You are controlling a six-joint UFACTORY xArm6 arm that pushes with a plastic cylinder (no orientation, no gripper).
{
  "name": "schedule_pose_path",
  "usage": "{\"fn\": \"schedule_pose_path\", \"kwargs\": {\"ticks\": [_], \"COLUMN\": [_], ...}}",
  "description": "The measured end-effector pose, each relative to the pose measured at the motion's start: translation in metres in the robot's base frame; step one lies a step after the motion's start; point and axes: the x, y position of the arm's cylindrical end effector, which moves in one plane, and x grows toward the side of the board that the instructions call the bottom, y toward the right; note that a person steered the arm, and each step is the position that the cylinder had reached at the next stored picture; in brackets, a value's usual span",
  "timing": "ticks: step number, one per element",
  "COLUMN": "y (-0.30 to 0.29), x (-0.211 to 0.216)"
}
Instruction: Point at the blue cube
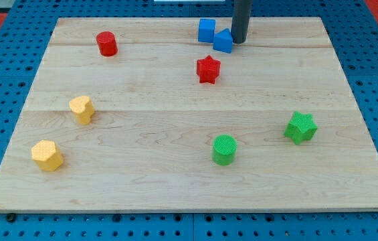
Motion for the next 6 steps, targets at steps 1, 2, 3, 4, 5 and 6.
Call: {"fn": "schedule_pose_path", "kwargs": {"ticks": [1,2,3,4,5,6], "y": [0.0,0.006,0.097,0.095,0.087,0.073], "x": [-0.018,-0.029,-0.049,-0.063,-0.065,-0.065]}}
